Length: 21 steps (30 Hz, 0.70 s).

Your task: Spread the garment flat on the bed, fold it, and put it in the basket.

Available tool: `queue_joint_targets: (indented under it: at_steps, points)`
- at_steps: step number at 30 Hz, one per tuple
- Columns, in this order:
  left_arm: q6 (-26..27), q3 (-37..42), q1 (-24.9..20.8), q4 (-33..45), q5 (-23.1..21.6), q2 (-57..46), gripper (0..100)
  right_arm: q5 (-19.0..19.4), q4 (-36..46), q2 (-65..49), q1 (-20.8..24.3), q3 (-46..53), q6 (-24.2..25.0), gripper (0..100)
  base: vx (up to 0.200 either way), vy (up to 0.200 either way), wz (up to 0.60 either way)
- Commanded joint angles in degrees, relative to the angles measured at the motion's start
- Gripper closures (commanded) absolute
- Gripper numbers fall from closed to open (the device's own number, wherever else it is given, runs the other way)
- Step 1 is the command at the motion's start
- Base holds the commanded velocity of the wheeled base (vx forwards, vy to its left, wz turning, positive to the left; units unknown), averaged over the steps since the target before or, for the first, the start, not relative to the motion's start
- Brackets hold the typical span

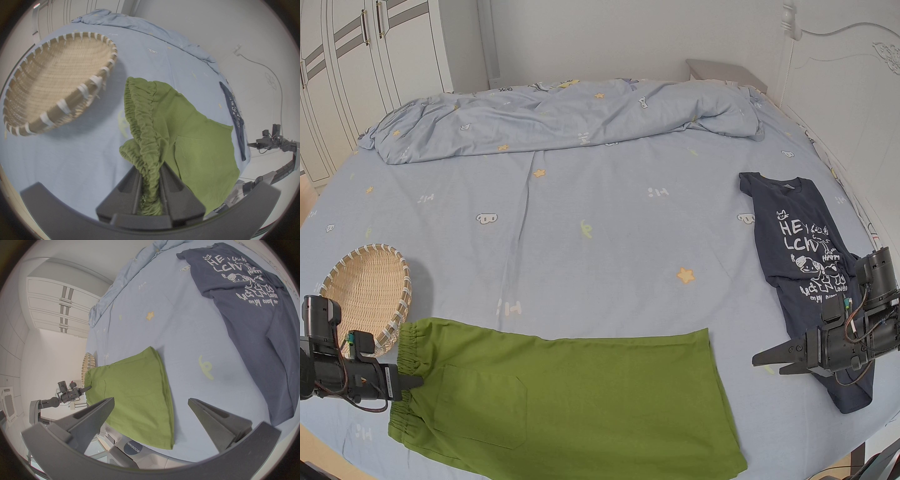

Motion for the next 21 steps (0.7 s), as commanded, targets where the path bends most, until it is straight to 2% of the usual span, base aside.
queue_joint_targets:
  at_steps: [1,3,6,8,9,11,13,15,16,18,21]
  points:
    - [1.83,-3.61,4.38,2.38,-0.06,2.07,100,0.06,-0.05,1.20,0.17,-0.28,0.38,0,0.000,0.000,0.00]
    - [1.83,-4.84,4.02,4.22,-0.06,1.19,100,0.06,-0.05,1.55,0.17,0.07,0.38,0,0.000,0.000,0.00]
    - [0.43,-10.29,1.56,12.57,0.21,-3.56,100,0.06,-0.05,1.81,0.35,0.42,0.21,0,0.000,0.000,0.00]
    - [0.43,-10.29,1.56,12.57,0.21,-3.56,100,0.06,-0.05,1.81,0.35,0.42,0.21,0,0.000,0.000,0.00]
    - [-5.37,-21.02,-2.74,27.52,0.47,-9.36,100,0.06,-0.05,1.72,0.35,0.34,0.21,0,0.000,0.000,0.00]
    - [-7.83,-26.47,-5.64,34.28,0.47,-11.21,100,0.15,-0.05,1.81,0.44,0.42,0.21,0,0.000,0.000,0.00]
    - [-11.00,-32.35,-11.53,40.96,0.82,-12.96,100,0.15,-0.05,1.90,0.96,0.51,0.21,0,0.000,0.000,0.00]
    - [-13.37,-33.85,-16.81,42.19,2.05,-13.75,100,0.15,-0.05,1.99,1.32,0.60,0.29,0,0.000,0.000,0.00]
    - [-13.63,-33.94,-17.16,42.19,2.23,-13.75,100,0.06,-0.05,1.99,1.32,0.60,0.29,0,0.000,0.000,0.00]
    - [-18.38,-34.38,-25.51,42.19,6.89,-13.49,100,0.06,-0.05,1.99,1.40,0.60,0.29,0,0.000,0.000,0.00]
    - [-25.24,-36.05,-35.18,42.11,12.42,-12.61,100,0.06,-0.05,1.99,1.49,0.60,0.29,0,0.000,0.000,0.00]
